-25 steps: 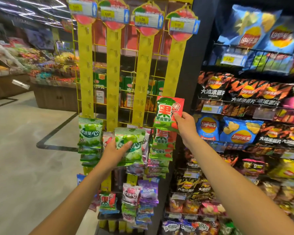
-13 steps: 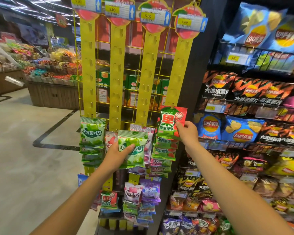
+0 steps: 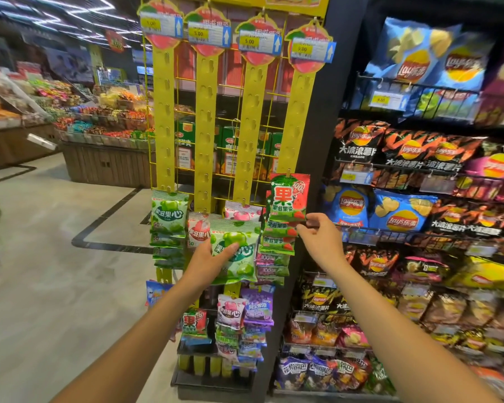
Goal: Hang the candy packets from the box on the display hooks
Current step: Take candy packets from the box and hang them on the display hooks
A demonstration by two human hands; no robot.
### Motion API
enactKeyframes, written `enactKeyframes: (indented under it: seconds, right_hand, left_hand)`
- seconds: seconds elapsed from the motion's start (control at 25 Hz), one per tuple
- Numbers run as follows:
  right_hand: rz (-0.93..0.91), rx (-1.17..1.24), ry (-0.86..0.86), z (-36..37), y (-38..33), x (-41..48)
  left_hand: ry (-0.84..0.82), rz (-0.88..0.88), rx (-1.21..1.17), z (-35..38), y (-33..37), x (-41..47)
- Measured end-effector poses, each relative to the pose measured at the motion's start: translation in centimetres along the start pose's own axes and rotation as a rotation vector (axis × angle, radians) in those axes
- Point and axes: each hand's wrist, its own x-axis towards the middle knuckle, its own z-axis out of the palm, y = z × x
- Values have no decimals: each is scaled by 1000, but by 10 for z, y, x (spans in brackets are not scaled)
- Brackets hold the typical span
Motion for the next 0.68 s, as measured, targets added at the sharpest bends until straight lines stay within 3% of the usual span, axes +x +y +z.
enactKeyframes:
  seconds: [0.48, 0.68]
  right_hand:
    - [-134, 171, -362, 25, -37, -127]
    - [-146, 196, -359, 69, -52, -117]
  left_hand:
    - [28, -104, -47, -2, 34, -80]
    - [123, -87, -128, -31, 32, -63]
